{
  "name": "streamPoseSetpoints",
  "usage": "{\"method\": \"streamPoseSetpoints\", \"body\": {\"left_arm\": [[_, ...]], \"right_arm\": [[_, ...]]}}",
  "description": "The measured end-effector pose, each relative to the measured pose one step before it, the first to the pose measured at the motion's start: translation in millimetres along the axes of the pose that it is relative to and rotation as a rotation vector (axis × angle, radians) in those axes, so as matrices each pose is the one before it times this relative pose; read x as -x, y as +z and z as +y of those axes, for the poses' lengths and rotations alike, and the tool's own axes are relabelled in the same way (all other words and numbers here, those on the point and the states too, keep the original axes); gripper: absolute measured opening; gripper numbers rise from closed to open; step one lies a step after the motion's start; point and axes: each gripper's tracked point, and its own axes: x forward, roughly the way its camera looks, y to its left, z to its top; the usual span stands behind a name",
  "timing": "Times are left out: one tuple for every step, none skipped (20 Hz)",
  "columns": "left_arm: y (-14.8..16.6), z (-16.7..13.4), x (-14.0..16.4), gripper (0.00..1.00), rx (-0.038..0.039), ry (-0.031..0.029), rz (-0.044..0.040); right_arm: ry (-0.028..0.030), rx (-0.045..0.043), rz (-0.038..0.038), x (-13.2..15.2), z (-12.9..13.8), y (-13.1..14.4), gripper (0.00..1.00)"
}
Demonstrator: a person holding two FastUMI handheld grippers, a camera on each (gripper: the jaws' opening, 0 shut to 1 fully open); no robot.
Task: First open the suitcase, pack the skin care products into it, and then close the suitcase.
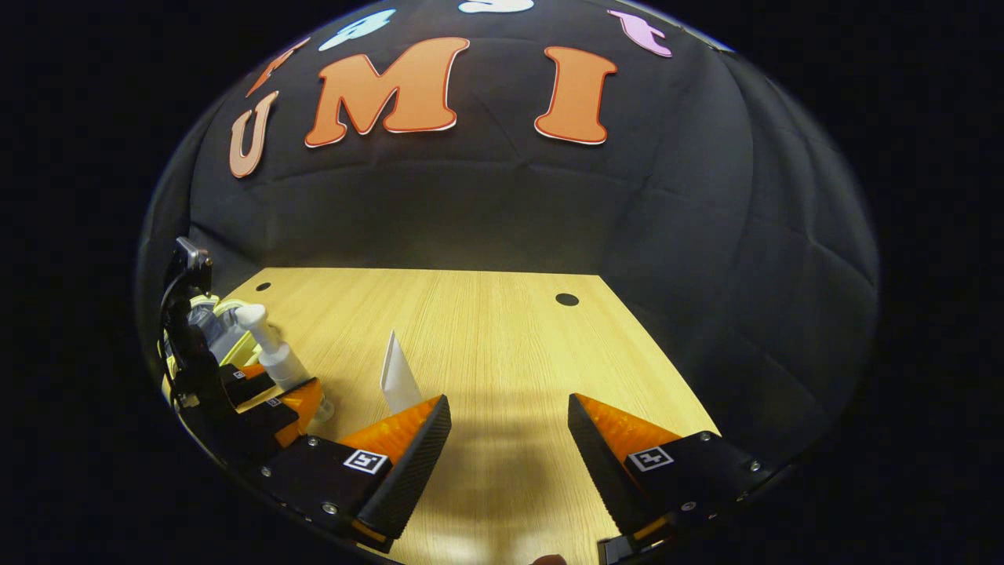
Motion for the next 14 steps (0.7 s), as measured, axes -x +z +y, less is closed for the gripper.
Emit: {"method": "streamPoseSetpoints", "body": {"left_arm": [[2.01,0.93,0.13,0.62,0.01163,-0.00350,0.00142],[-2.59,0.37,2.22,0.60,0.01376,-0.00138,0.02415],[0.35,1.06,3.89,0.59,0.01794,-0.00788,0.01850],[3.59,1.18,7.21,0.58,0.01487,-0.01371,0.00854],[6.79,3.41,8.93,0.58,0.00749,-0.00607,0.00076],[7.68,5.95,11.16,0.58,-0.00351,-0.00232,-0.00640],[9.62,6.61,11.74,0.58,-0.01712,-0.00279,-0.00378],[8.09,7.99,13.57,0.58,-0.01614,0.00319,-0.00376],[7.71,8.94,12.46,0.58,-0.00530,0.00299,0.00498],[4.59,7.87,13.38,0.58,0.00719,0.00091,0.00487],[5.31,7.87,13.28,0.58,0.01261,-0.00153,0.00357],[4.67,8.80,11.87,0.58,0.01157,0.00481,0.00154],[4.60,9.23,11.67,0.58,0.00407,0.00768,0.00038],[1.35,9.54,10.68,0.58,-0.00240,0.00491,0.00291]], "right_arm": [[0.01083,-0.00337,-0.00218,1.66,3.14,0.37,0.96],[0.01799,-0.00339,-0.00513,1.75,4.28,0.83,0.96],[0.01707,-0.00210,-0.01154,3.31,5.23,2.47,0.96],[0.01954,-0.00117,-0.00690,1.00,7.33,1.85,0.96],[0.02567,-0.00103,-0.00404,1.31,8.48,0.03,0.95],[0.02226,0.00194,-0.00154,-0.02,9.12,-0.07,0.96],[0.01894,0.00667,-0.00157,-0.76,10.15,-0.59,0.96],[0.01269,0.01151,-0.00354,-2.14,6.97,-0.27,0.96],[0.00729,0.01033,0.00364,-3.02,7.49,-2.65,0.96],[0.01262,0.00432,0.00827,-4.36,8.29,-2.73,0.96],[0.01464,-0.00457,0.01136,-6.25,8.09,-3.97,0.95],[0.01374,-0.01036,0.01296,-6.91,8.37,-3.48,0.96],[0.00937,-0.00806,0.01552,-5.37,4.80,-5.51,0.96],[-0.00245,-0.00034,0.01314,-6.26,1.31,-4.51,0.96]]}}
